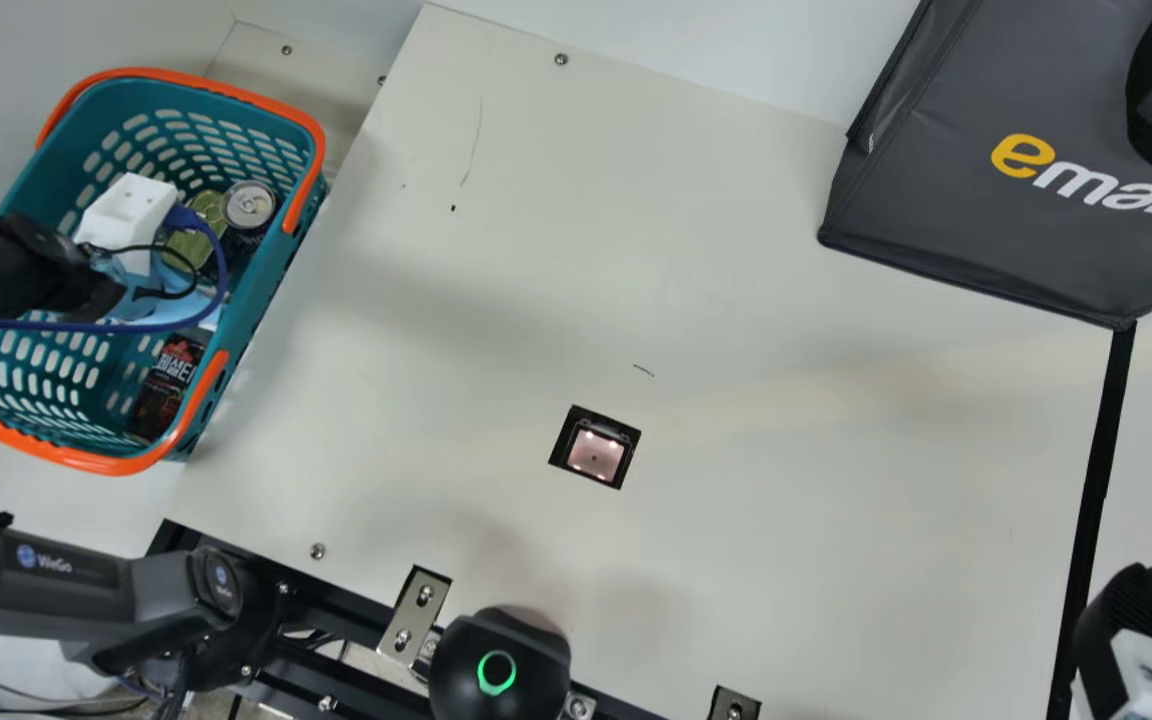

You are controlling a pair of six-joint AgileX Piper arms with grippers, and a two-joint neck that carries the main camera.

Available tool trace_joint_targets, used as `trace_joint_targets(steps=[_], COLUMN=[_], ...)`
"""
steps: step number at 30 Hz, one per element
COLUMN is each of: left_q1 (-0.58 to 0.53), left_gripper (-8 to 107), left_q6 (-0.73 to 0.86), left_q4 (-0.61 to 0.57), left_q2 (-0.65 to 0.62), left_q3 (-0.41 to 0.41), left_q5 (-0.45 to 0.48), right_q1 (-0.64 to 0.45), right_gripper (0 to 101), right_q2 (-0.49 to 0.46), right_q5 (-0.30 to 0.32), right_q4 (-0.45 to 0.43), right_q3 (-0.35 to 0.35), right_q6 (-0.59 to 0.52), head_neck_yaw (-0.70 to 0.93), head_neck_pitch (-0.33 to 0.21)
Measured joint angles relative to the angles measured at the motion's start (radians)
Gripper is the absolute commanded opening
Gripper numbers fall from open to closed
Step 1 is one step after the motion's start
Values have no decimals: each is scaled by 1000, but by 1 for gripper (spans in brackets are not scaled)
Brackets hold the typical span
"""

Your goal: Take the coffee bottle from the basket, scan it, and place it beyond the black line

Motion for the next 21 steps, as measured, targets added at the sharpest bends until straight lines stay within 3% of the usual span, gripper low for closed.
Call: trace_joint_targets(steps=[21], left_q1=[-11], left_gripper=[90], left_q6=[132], left_q4=[-117], left_q2=[157], left_q3=[7], left_q5=[-163], right_q1=[0], right_gripper=[91], right_q2=[0], right_q5=[0], right_q4=[0], right_q3=[0], right_q6=[0], head_neck_yaw=[0], head_neck_pitch=[0])
